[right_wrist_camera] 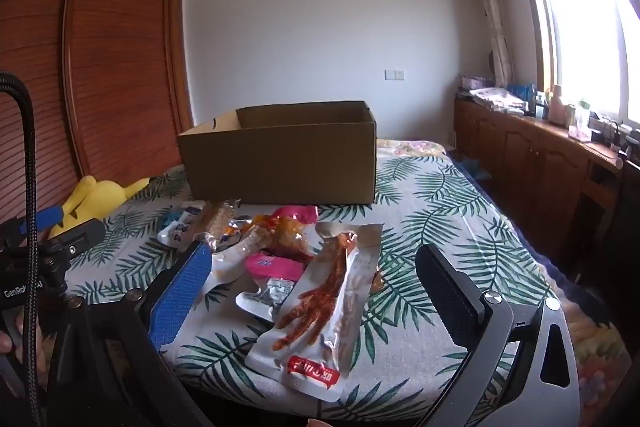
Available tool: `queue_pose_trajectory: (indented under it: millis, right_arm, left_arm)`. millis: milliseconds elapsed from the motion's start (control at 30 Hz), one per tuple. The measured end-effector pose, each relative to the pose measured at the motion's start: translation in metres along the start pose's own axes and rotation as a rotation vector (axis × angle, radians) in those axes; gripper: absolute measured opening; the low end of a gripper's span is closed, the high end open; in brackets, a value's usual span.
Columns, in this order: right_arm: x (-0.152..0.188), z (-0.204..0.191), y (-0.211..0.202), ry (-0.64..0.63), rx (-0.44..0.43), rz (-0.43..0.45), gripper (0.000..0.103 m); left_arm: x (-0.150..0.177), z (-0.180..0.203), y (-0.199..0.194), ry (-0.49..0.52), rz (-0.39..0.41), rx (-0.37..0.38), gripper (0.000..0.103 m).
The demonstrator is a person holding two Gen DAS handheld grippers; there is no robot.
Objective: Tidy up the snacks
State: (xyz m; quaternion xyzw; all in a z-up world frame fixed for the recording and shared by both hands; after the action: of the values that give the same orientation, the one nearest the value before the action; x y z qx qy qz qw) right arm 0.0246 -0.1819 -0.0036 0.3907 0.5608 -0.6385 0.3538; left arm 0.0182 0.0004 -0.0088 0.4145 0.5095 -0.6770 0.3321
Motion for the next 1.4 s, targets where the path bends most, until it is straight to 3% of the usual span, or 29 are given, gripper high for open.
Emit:
queue_pose_trajectory:
  millis: [1400]
  right_arm:
    - [0.0016,0.0002,-0.0006,0.003,0.018,0.011,0.103]
  left_arm:
    - [0.0039,-0.0005,-0.0073,0.024,0.009,-0.014,0.099]
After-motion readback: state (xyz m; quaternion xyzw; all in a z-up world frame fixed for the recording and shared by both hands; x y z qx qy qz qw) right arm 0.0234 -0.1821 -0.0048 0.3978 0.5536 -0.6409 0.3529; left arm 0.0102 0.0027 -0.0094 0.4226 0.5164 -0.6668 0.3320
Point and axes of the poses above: each gripper's, at about its wrist camera, not at the fingertips, and y roughly the way its jaws point, z to its right, x to its underside, the point moved 2 cm from there along y, roughly the way its jaws point, and after that the axes turned 15 degrees about x, right-handed, at the moved point
